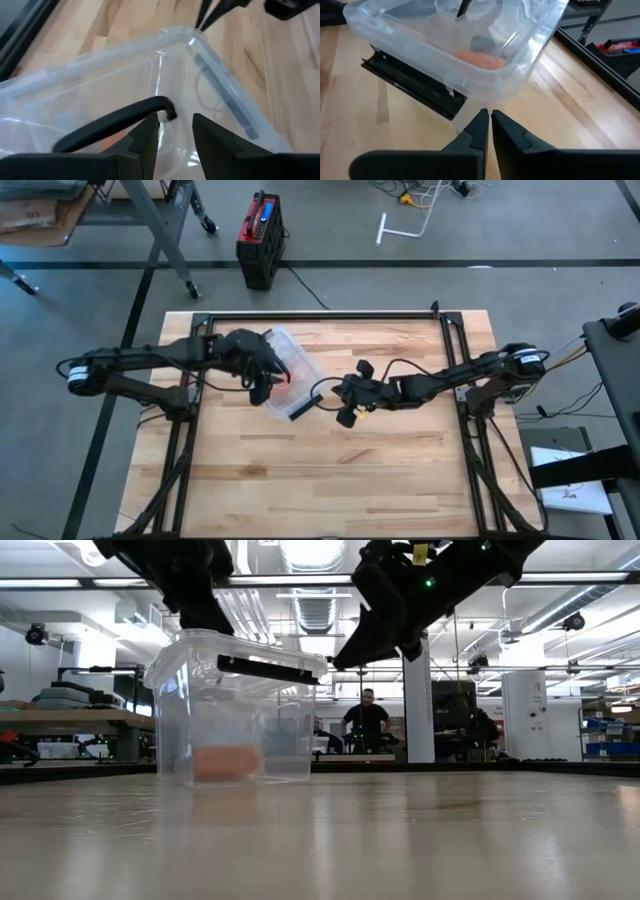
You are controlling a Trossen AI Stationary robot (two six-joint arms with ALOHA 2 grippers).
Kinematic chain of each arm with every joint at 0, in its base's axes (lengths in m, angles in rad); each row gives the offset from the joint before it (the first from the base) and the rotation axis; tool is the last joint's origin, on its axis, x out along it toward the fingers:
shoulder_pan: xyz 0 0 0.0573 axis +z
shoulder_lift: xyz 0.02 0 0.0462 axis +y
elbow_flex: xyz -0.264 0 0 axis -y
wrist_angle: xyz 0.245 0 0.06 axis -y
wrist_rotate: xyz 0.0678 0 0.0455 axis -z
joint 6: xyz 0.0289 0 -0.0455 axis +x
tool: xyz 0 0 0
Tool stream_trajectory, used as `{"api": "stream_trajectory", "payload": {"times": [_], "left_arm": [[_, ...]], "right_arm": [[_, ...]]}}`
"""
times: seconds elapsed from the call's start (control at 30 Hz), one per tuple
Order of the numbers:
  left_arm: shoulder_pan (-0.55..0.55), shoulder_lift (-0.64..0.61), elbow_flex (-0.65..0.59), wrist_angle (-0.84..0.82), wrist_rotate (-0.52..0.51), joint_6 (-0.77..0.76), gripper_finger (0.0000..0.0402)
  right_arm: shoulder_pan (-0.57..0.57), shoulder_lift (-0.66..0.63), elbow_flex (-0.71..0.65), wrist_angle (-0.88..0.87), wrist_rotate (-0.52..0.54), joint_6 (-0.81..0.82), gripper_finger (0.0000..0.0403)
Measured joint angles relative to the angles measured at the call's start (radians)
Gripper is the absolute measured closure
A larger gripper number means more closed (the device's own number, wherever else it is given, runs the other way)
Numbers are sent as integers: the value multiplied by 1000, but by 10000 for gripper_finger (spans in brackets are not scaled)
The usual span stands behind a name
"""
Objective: Roll bandage
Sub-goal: Close the transparent bin
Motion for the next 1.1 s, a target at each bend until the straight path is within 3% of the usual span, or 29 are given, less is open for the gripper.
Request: {"api": "stream_trajectory", "payload": {"times": [0.27, 0.43, 0.67, 0.9, 1.1], "left_arm": [[-34, 57, 0, 15, -2, -25, 287], [-91, 141, -5, 7, -3, 28, 287], [-131, 208, -4, 81, 4, 30, 287], [-131, 215, -15, 222, -4, -40, 287], [-132, 230, -21, 266, -20, -37, 287]], "right_arm": [[6, 58, -2, -77, -11, 85, 384], [26, 163, -3, 61, -132, 125, 378], [38, 228, 14, 172, -107, 132, 309], [40, 141, 10, 143, -95, 99, 234], [40, 76, 7, 117, -51, 92, 208]]}}
